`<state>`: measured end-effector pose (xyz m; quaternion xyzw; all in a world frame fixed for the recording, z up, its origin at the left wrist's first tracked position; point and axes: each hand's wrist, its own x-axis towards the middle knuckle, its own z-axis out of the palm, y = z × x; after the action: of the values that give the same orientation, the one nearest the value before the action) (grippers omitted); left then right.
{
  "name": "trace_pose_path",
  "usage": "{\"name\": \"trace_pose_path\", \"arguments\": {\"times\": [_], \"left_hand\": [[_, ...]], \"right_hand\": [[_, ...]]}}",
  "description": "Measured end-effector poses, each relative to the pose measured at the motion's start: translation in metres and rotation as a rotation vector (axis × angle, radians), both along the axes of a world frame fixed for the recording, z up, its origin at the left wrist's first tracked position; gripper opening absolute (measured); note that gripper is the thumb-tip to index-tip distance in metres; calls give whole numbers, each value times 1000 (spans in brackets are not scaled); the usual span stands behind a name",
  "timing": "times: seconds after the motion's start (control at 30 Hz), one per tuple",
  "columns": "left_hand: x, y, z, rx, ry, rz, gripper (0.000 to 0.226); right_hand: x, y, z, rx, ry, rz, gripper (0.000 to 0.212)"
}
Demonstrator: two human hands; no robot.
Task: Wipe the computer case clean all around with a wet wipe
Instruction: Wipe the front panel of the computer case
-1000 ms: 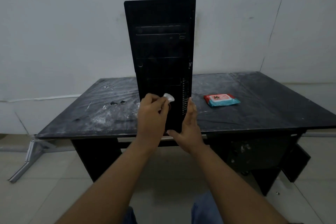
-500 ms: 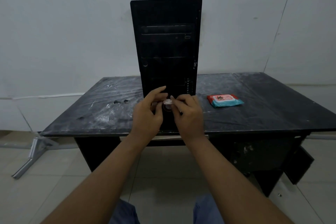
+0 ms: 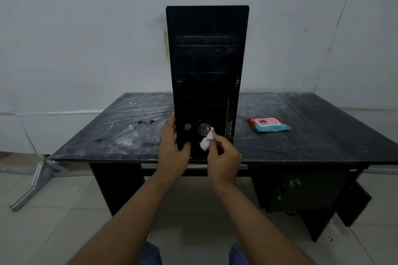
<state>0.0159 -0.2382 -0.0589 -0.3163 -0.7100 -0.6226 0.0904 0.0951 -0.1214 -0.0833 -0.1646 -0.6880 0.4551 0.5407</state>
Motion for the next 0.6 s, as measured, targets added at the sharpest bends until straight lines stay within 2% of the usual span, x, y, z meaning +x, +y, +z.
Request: {"name": "trace_pose_path", "arguments": {"times": [0.13,0.23,0.37,0.6], "left_hand": [[5,-2,5,-4,-33,-27,90],[10,-6,11,-13,-42,-48,84],[10,-6,5,-34,-24,-12,86],[9,-5,-6,-90,-43,17,98]], "right_hand": [[6,6,6,-38,2,-35,20],[-3,18,37,159,-5,-235,20],[-10,18,47,469,-90,-154,25],[3,18,7,238,-47,-80,26]]}}
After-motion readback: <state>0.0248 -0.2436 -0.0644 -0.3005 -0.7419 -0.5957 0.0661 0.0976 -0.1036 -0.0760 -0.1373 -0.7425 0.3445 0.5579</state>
